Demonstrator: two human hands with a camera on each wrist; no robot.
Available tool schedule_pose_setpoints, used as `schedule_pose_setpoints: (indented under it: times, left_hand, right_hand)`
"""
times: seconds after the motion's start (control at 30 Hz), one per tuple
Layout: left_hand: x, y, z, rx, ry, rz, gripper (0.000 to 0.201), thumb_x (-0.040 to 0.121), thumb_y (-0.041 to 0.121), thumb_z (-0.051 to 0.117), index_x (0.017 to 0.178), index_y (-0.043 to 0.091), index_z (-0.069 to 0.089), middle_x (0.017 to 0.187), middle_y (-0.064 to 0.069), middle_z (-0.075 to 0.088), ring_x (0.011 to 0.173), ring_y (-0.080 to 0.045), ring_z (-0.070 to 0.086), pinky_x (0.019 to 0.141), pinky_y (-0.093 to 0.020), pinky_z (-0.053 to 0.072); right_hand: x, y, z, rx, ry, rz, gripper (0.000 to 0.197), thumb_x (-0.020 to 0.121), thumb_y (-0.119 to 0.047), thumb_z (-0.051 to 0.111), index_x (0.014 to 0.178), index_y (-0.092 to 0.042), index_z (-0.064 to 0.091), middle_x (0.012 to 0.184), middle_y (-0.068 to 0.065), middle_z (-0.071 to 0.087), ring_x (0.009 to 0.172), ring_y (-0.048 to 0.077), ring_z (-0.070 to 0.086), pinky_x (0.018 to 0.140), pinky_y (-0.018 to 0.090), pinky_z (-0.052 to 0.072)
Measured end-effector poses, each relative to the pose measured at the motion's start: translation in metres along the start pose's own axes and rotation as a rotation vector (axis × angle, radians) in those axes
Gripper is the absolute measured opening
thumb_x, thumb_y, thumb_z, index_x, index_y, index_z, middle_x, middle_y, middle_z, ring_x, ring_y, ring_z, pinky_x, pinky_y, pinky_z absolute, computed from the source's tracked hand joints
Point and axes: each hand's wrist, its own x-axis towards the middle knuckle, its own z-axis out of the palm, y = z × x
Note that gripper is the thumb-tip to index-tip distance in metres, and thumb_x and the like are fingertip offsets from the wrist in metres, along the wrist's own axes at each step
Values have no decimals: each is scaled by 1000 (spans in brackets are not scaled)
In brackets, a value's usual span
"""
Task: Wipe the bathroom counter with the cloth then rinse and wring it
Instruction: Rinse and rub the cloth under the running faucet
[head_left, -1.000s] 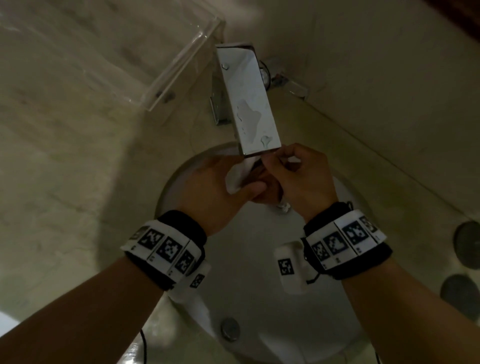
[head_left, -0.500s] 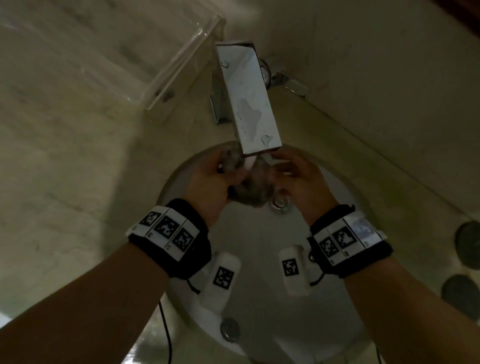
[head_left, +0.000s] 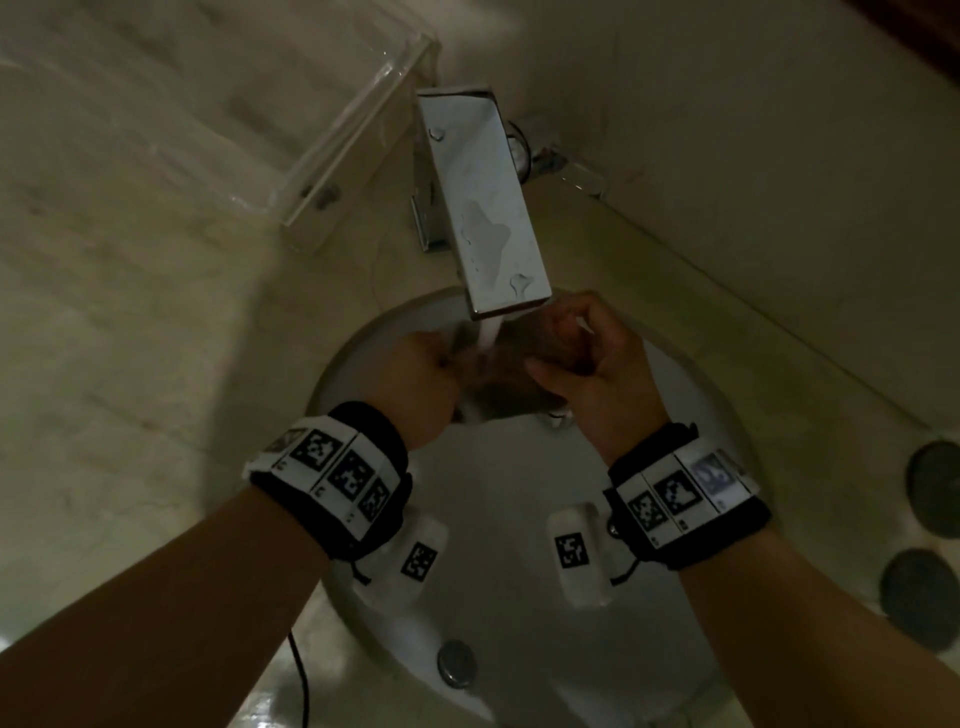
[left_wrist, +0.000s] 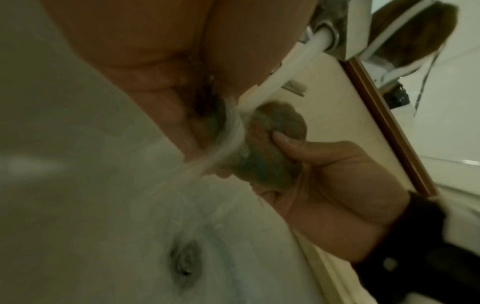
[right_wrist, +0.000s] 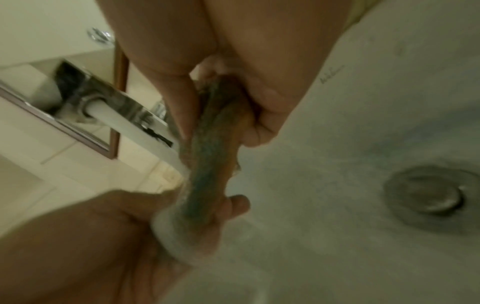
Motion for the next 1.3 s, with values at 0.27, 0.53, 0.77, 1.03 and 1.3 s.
schedule_pose_setpoints:
  times: [0.27, 0.53, 0.77, 1.03, 1.3]
  left_hand:
    - [2, -4, -1, -526, 0, -89, 22, 92, 17, 63, 107, 2, 72, 112, -24, 70, 102, -36, 66, 97, -60, 48]
    - [2, -5, 2, -388, 101, 103, 23, 93, 18, 59, 109, 26, 74, 109, 1, 74, 103, -19, 69, 95, -47, 53]
    - [-21, 16, 3, -245, 36, 218, 22, 93, 13, 61, 113, 15, 70, 91, -7, 75, 76, -18, 71, 65, -21, 60]
    - [-12, -1, 9, -414, 46, 102, 50, 83, 11, 75, 127, 19, 52, 102, 0, 57, 74, -14, 69, 63, -37, 63]
    - [-7, -6, 13, -475, -78, -134, 31, 99, 36, 48, 91, 13, 68, 88, -9, 73, 88, -26, 69, 87, -39, 52]
  right_hand:
    - [3, -1, -5, 41, -21, 53, 55, 75, 3, 69, 126, -16, 56, 122, 8, 65, 113, 17, 61, 94, 35, 51]
    - [7, 3, -6, -32, 76, 208, 44, 76, 3, 74, 115, -10, 61, 99, 19, 67, 87, 17, 65, 83, 32, 56]
    - [5, -16, 19, -74, -61, 179, 39, 77, -48, 70, 98, -15, 70, 89, -1, 74, 80, 9, 70, 67, 25, 54]
    - [7, -20, 19, -185, -27, 48, 9, 93, -24, 59, 86, -29, 62, 85, -9, 65, 77, -4, 63, 72, 15, 49]
    - [-3, -37, 15, -364, -54, -73, 5, 92, -23, 61, 95, -27, 61, 82, -19, 61, 73, -10, 59, 61, 5, 45]
